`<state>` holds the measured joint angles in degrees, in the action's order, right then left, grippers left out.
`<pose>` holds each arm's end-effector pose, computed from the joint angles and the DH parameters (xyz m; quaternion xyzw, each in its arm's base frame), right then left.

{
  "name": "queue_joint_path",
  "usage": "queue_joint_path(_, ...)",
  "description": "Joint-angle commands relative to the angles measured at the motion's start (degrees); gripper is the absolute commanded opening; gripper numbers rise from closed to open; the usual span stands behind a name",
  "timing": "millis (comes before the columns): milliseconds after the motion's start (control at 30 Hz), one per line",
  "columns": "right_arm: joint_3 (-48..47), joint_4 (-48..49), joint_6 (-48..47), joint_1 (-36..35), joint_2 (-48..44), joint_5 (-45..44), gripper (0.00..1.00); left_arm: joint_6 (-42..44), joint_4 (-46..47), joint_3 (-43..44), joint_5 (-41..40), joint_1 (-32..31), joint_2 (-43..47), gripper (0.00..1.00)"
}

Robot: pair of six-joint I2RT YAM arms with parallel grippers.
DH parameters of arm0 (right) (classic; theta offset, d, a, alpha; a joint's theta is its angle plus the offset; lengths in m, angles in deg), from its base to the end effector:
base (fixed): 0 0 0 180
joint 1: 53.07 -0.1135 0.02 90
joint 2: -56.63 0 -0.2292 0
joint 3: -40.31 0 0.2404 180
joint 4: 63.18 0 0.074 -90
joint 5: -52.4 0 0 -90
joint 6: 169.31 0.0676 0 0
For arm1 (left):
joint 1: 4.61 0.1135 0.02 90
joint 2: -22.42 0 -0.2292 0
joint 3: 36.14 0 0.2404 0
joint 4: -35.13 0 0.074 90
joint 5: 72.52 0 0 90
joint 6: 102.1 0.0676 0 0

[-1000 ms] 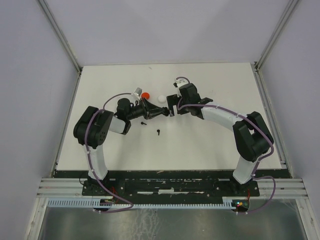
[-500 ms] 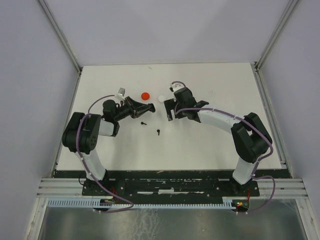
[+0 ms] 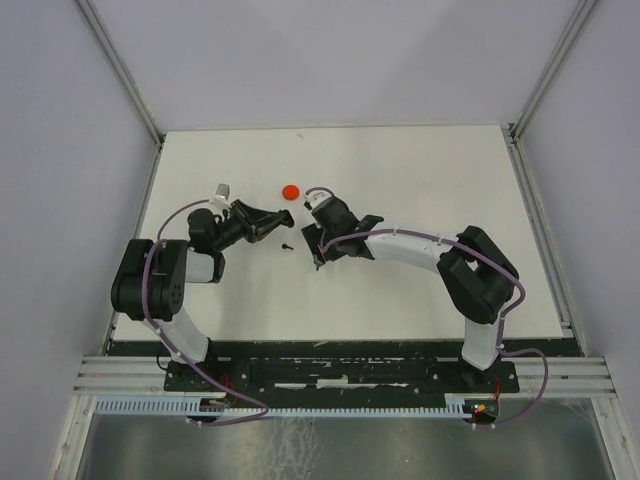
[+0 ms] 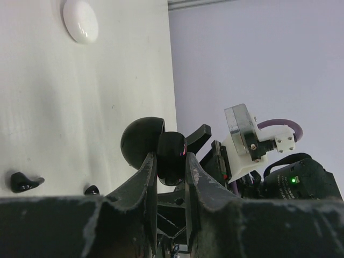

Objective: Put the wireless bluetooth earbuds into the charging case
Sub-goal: Pick up the earbud from the center of the board.

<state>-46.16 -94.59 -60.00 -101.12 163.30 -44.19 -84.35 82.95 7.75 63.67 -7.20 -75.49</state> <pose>0.2725 0.2916 0.1394 -0.2157 0.9180 0.1369 0.3032 0.3103 -0.0629 0.1329 -0.1760 0.7116 -0.6052 0.3105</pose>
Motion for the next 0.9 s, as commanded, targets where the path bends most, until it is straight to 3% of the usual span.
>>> queue_joint_path(0,-4.5,-1.4,0.7,-1.1,2.3,-1.6,0.69,-1.9,2.4,-1.6,0.9,1.4,1.4,0.03)
queue_joint_path(300,-7.4,-2.3,0.6,-2.2,5.6,-1.5,0.58,-3.9,5.8,-2.7,1.3,2.7,-0.3,0.03)
queue_joint_path(867,-9.5,-4.3,0.6,-2.7,9.1,-1.8,0.53,-4.7,7.7,-2.7,1.9,2.9,-1.7,0.03)
